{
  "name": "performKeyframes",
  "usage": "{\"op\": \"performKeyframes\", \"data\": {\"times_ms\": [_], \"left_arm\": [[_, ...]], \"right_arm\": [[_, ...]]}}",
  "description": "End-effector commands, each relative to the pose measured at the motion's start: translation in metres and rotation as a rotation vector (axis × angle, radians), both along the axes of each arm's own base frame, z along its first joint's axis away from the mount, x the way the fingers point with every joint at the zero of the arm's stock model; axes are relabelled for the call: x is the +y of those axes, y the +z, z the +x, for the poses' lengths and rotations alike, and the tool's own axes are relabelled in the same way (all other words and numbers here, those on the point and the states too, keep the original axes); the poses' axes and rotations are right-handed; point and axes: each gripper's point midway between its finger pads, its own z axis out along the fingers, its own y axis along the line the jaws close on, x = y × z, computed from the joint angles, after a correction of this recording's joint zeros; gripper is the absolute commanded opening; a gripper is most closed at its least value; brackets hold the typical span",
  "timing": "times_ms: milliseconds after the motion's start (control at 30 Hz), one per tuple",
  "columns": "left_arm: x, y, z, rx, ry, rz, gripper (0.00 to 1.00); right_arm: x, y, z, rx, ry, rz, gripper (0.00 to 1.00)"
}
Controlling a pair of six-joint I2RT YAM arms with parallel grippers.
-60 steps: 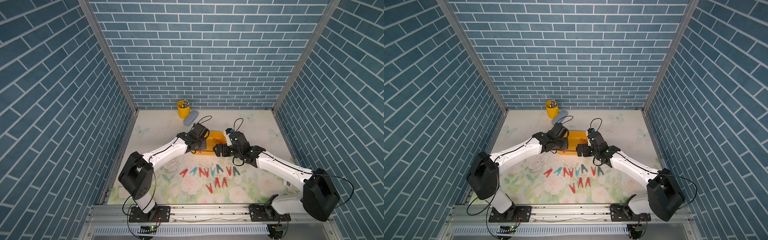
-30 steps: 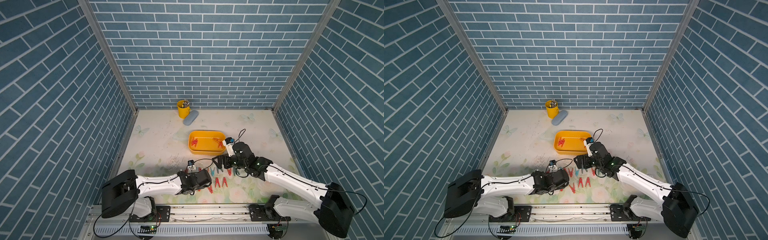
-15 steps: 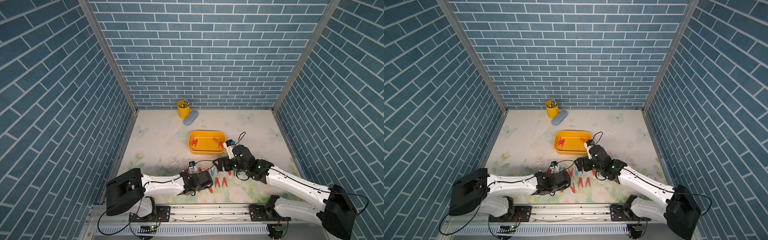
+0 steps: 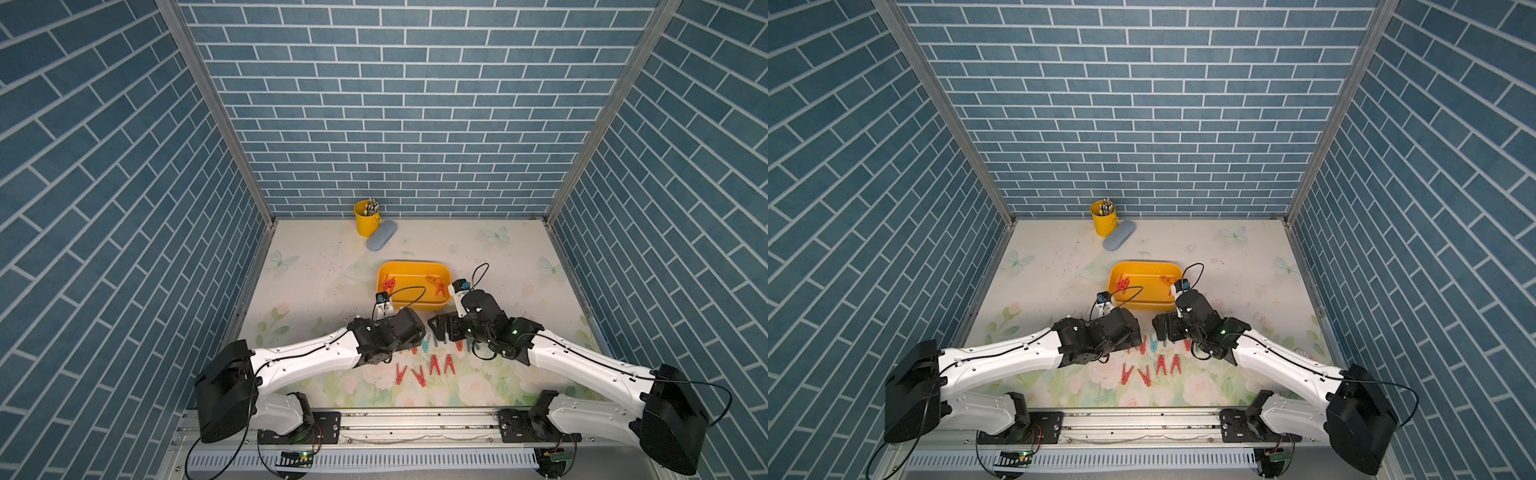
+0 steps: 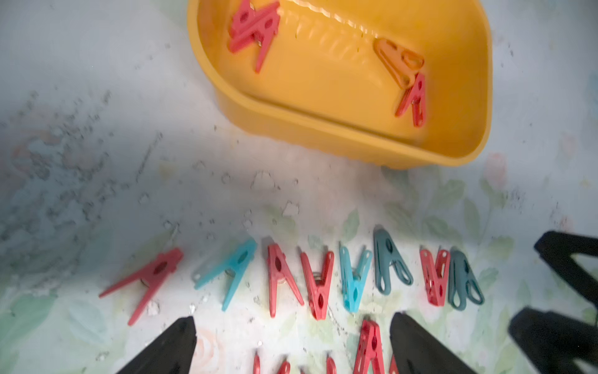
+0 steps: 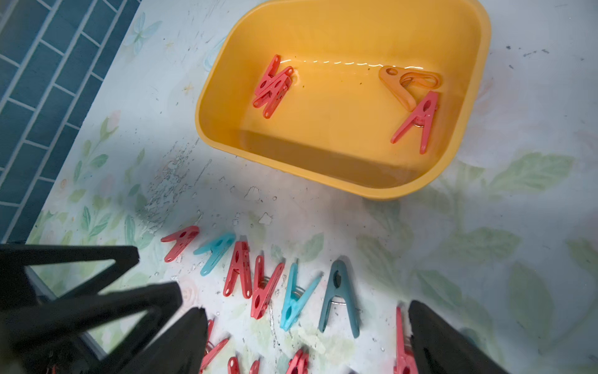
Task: Take the clothespins out of the storage box
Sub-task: Place the clothespin at the center of the board, then pick up the clothespin from the storage box.
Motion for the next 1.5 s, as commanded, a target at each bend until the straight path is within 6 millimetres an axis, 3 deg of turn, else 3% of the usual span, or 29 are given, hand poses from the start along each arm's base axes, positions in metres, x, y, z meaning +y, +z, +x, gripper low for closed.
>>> {"op": "performKeyframes", "data": {"times_ms": [0,167,300,367,633,833,1067,1467], "left_arm": [[0.014,0.015,0.021,-0.029,-0.026,0.060,0.99],[0.019,0.031,0.059,-0.056,-0.027,0.075,0.99],[0.016,0.031,0.087,-0.062,-0.043,0.089,1.00],[0.014,0.028,0.100,-0.062,-0.058,0.101,0.94],[0.004,0.007,0.154,-0.046,-0.116,0.170,0.51],[0.005,-0.015,0.192,-0.021,-0.134,0.239,0.29],[0.009,-0.038,0.219,0.007,-0.144,0.317,0.28],[0.000,-0.070,0.227,0.050,-0.187,0.340,0.26]], "right_arm": [[-0.002,0.014,0.018,-0.042,-0.053,-0.002,0.99],[-0.001,0.021,0.033,-0.069,-0.057,0.014,0.99],[0.004,0.025,0.044,-0.083,-0.038,0.019,0.99],[0.008,0.028,0.047,-0.090,-0.019,0.029,0.99],[0.008,0.029,0.068,-0.091,-0.026,0.019,0.99],[0.007,0.028,0.078,-0.083,-0.037,0.028,0.99],[0.008,0.024,0.085,-0.067,-0.041,0.028,0.99],[0.001,0.017,0.092,-0.048,-0.063,0.020,0.99]]}}
